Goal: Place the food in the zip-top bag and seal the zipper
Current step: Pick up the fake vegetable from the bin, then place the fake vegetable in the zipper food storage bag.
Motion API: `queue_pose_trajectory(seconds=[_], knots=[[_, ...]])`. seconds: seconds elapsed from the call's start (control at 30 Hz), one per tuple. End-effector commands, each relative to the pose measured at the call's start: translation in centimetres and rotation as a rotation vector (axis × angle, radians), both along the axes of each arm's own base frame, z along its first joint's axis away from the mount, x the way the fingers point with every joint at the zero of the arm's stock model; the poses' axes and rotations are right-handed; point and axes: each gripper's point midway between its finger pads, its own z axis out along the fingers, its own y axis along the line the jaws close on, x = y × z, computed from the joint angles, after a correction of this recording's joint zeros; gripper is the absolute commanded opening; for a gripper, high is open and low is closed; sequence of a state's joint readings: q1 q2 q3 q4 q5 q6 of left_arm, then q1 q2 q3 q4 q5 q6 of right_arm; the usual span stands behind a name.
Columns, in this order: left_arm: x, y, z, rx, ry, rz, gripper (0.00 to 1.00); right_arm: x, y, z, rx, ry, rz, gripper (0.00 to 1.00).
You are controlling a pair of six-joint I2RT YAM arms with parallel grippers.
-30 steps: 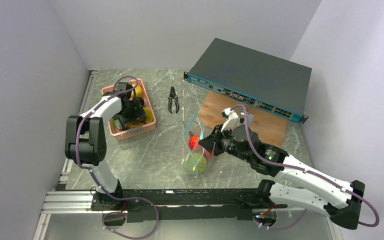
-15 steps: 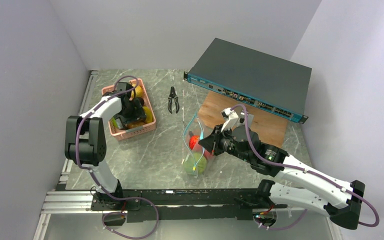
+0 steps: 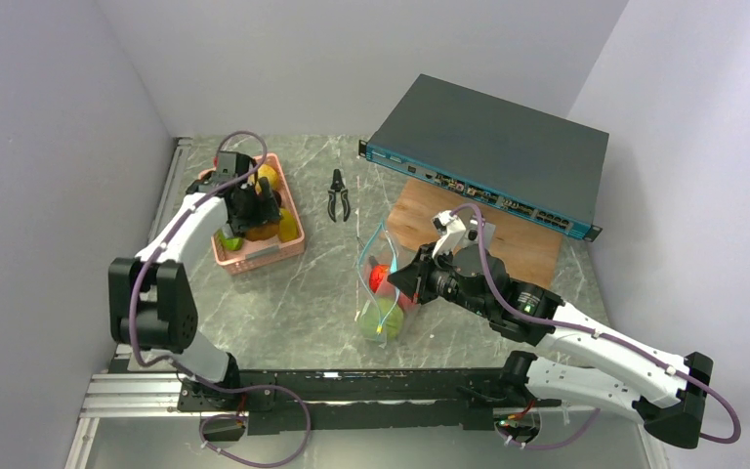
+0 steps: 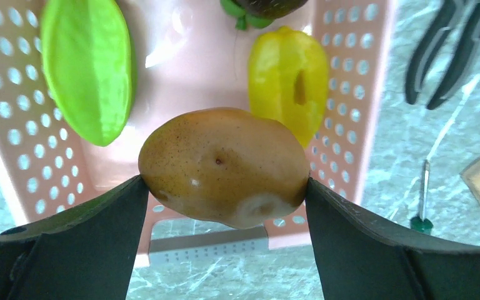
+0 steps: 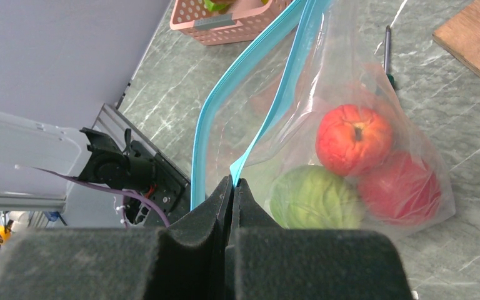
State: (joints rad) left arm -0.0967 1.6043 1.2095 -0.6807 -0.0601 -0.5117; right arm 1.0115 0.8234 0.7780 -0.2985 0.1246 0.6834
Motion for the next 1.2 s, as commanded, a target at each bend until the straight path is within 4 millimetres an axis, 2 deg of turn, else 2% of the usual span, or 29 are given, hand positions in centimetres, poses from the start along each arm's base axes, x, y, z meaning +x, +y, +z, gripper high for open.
queue_pose_trajectory(seconds=[0.0, 0.2, 0.3, 0.4, 0.5, 0.6, 0.7, 0.8, 1.0, 1.17], knots=[[0.7, 0.1, 4.9, 0.046, -0.194, -0.066, 0.75, 0.2, 0.2, 1.2, 0.032, -0.031, -0.003, 0.0], [0.1, -1.3, 9.6, 0.083, -0.393, -0.204, 0.75, 0.2, 0.3, 1.2, 0.035, -0.027, -0.002, 0.0], [-0.6, -3.7, 12.3, 0.037, -0.522, -0.348, 0.7, 0.3, 0.4, 1.4, 0.03, -0.028, 0.0, 0.0], [-2.1, -7.0, 15.4, -0.035, -0.686, -0.529, 0.67, 0.3, 0.7, 1.3, 0.032, -0.026, 0.005, 0.0], [-4.4, -10.4, 19.0, -0.094, -0.876, -0.706, 0.66, 0.4, 1.0, 1.2, 0.028, -0.025, 0.009, 0.0], [-7.9, -13.5, 21.8, -0.165, -1.031, -0.899, 0.65, 0.5, 1.3, 1.5, 0.024, -0.026, 0.017, 0.0], [-11.6, -16.0, 23.6, -0.222, -1.143, -1.073, 0.64, 0.5, 1.5, 1.5, 0.029, -0.024, 0.021, 0.0], [-14.2, -17.9, 23.9, -0.261, -1.177, -1.204, 0.65, 0.6, 1.5, 1.9, 0.03, -0.031, 0.018, 0.0], [-17.1, -21.7, 22.2, -0.419, -1.064, -1.411, 0.63, 0.9, 1.7, 4.0, 0.068, -0.061, 0.013, 0.0], [-17.5, -23.5, 20.1, -0.41, -0.975, -1.487, 0.63, 0.9, 1.9, 5.8, 0.103, -0.079, 0.017, 0.0]])
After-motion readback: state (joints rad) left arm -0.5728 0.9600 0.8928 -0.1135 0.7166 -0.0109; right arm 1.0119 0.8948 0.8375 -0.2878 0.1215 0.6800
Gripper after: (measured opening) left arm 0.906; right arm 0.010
